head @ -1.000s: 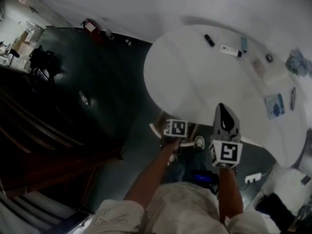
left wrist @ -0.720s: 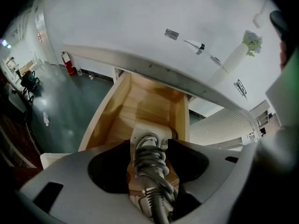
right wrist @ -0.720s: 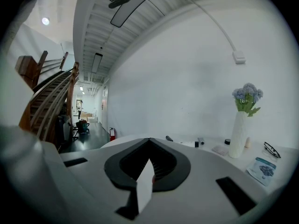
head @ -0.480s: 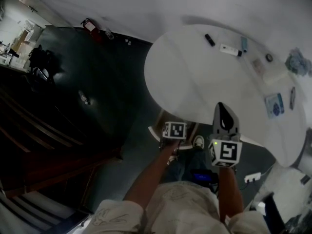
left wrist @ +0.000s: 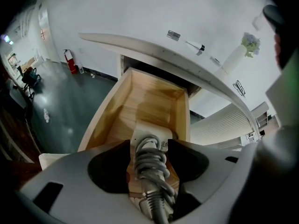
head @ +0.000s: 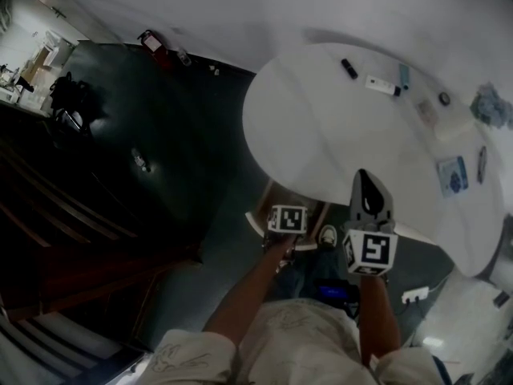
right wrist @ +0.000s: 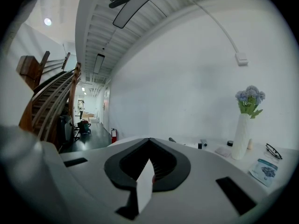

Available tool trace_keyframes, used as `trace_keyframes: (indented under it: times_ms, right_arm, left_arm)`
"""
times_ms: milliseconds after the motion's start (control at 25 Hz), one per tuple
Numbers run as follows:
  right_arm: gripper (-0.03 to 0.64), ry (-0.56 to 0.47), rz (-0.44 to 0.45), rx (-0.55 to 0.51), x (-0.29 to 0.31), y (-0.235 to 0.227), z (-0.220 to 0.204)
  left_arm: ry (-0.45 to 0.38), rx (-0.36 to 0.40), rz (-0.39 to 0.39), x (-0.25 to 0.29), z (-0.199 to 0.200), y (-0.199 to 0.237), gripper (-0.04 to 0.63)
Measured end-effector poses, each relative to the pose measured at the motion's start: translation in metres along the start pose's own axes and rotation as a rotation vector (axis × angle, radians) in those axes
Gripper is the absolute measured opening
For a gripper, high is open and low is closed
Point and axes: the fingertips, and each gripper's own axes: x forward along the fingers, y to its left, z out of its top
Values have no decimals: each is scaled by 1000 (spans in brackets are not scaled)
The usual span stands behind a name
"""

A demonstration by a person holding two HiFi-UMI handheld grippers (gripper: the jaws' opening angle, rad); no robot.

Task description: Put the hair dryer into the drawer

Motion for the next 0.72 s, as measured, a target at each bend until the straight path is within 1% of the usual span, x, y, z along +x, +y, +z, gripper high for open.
trace_keyframes:
  times_ms: [160, 320, 400, 600, 720]
  right_arm:
    - [0, -3, -3, 1, -2, 2, 3]
    - [0, -11, -5, -3, -4, 2, 5]
    - [0, -16, -6, -3, -6, 3, 6]
    - [0, -28, -20, -4, -13, 2, 12]
    - [0, -43, -27, -11, -17, 0, 16]
  left_arm:
    - [-39, -4, 5, -12, 6, 5, 259]
    - [-75, -13, 27, -29, 11, 11, 259]
    - [-124, -12, 21, -40, 18, 10, 259]
    - [-268, 4, -30, -70, 42, -7, 259]
    - [-376, 42, -47, -94, 63, -20, 259]
